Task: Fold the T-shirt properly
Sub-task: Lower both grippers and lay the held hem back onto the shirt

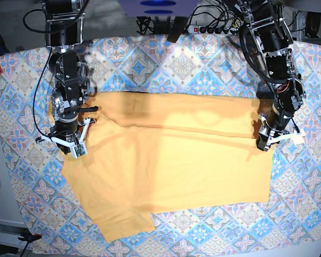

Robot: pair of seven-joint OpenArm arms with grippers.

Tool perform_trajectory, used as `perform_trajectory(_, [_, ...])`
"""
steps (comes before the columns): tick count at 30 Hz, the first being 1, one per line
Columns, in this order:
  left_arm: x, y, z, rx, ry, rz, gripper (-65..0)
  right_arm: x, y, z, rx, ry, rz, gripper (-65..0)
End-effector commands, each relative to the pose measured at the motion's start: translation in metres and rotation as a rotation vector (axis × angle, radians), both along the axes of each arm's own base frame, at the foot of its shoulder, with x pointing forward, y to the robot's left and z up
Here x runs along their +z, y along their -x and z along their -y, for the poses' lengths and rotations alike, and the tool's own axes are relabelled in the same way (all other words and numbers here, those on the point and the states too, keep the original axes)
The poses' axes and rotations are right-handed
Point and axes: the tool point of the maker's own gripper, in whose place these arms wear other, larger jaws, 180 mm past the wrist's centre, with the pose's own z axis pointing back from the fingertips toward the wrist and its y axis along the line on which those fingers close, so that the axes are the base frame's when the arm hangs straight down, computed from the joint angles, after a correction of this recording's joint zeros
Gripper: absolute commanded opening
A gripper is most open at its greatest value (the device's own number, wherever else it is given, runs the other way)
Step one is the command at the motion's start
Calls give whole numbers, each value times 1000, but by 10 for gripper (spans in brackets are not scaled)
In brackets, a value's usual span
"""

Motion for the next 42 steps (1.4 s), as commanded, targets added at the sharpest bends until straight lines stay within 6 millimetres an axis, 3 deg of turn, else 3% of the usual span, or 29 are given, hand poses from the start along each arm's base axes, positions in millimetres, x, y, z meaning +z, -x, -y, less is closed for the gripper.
perform_trajectory(1, [11,-7,-5,4,-13,37,-650,13,-12,4,5,18,49,-650])
perform_trajectory(6, [8,-7,-8,31,-18,42,-650,4,-24,4,12,11,35,-650])
perform_trajectory(12, [6,-7,-11,47,-23,43,-650,-5,-38,-27,101,22,8,-648])
perform_trajectory(17, [6,-7,-11,47,-24,43,-650,-12,-37,-27,100,23,-12,-644])
perform_trajectory(20, [4,-6,-13,42,-50,30,-648,-9,-42,-26,96,25,-4,-608])
perform_trajectory(26, [0,-2,-13,41,-56,16,-413,11,-44,-6,-21,57,109,-499])
perform_trajectory(29, [-4,4,-13,39,-53,4,-397,18,-44,-3,-47,66,147,-458])
perform_trajectory(33, [-6,17,-10,36,-36,1,-397,3,-19,-3,-48,64,107,-457])
perform_trajectory(42, [-17,78,-1,38,31,-36,-397,-11,54,-12,3,98,7,-455])
